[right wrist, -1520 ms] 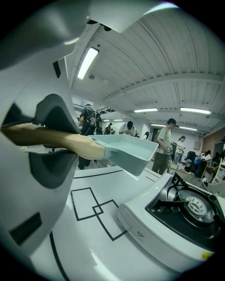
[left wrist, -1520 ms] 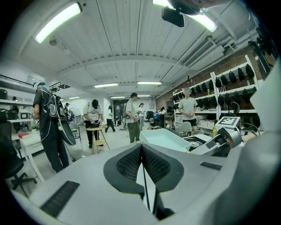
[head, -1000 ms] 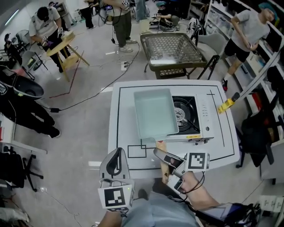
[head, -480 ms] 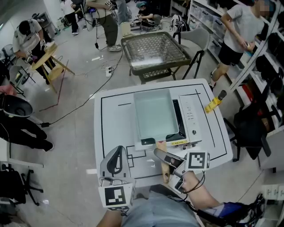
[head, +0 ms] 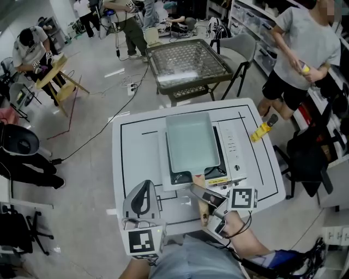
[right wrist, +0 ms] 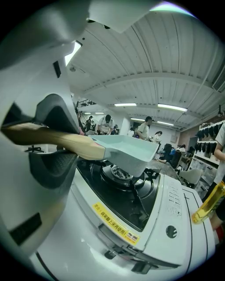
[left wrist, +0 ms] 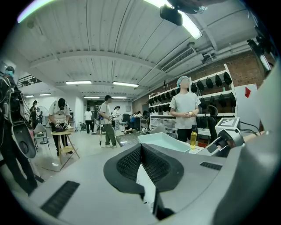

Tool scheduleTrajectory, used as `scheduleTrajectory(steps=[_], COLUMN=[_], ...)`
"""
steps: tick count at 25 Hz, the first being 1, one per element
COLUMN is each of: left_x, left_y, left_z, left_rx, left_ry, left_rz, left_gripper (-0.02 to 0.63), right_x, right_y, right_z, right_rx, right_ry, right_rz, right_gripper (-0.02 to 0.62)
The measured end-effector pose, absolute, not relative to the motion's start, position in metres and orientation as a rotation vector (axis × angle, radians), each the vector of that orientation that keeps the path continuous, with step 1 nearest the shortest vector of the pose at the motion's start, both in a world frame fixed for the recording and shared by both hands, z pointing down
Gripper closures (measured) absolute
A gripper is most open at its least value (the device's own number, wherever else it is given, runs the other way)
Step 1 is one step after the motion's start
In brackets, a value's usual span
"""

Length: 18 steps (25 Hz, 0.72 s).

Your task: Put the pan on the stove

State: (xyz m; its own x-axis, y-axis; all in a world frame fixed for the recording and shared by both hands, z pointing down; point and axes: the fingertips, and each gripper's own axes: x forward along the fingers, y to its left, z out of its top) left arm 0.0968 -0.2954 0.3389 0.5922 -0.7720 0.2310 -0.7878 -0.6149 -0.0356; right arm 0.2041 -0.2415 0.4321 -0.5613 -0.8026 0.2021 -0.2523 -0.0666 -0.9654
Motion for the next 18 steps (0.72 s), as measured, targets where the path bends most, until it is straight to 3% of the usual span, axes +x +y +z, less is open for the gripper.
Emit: scheduleTrajectory(steps=[18], left_x=[0.117], left_y=[-0.321], left_z=[0.362], left_rx=[2.691], left_ry=[-1.343], left_rz=[0.418], left_gripper=[0.588], right_x=[0.226], right_y=[-0.258], right_z=[0.458], right_rx=[-1.135], right_ry=[1.72], right_rz=[-1.727], right_gripper=[0.46])
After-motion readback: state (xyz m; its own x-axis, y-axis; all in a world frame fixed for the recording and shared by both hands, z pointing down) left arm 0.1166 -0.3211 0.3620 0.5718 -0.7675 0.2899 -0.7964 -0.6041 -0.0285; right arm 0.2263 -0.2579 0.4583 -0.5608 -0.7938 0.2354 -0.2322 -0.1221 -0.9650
